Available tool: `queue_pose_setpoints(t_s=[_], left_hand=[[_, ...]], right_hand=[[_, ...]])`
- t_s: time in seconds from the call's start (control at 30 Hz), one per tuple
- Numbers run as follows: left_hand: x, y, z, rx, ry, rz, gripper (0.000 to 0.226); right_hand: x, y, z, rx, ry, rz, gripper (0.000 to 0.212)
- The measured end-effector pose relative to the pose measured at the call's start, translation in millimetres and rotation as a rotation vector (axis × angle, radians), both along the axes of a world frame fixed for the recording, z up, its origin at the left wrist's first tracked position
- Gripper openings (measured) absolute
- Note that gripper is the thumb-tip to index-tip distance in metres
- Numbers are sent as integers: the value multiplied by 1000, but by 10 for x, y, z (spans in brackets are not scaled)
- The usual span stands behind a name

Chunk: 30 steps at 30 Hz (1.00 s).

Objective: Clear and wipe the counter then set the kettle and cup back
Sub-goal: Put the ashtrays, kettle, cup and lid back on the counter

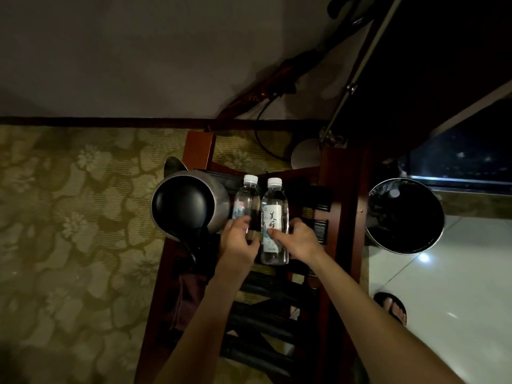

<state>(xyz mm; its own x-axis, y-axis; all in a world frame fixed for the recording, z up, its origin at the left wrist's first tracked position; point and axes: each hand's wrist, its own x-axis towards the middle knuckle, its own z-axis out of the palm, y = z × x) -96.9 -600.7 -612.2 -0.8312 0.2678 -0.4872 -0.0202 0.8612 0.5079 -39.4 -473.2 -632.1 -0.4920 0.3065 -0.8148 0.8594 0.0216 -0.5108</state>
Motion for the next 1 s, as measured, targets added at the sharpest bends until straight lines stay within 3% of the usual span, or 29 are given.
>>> queue_pose_setpoints(t_s=[0.13,0.27,0.43,0.5,0.57,0.77,0.9,1.0], left_hand=[[117,32,46,-205,135,-98,58],[73,54,-24,-124,-56,97,64],[-6,-10,-134,0,-90,308,51],[75,-28,-158,18,-134,332,65],[134,0,-189,15,-216,350,80],[68,154,-181,83,-408,366,59],[50,55,-149,207,-569,471,46],[128,-15,-30,282,-658,427,36]], right_hand=[[116,90,-30,-66,26,-18,59],[210,172,-35,-105,40,-65,60],[301,241,-54,-130,51,-82,62],[334,259,-64,-140,49,-96,81],[367,275,-75,-147,57,-112,84],[385,307,-105,-140,71,-99,46],[420,341,-64,-187,93,-98,49],[492,378,85,-224,126,-94,45]])
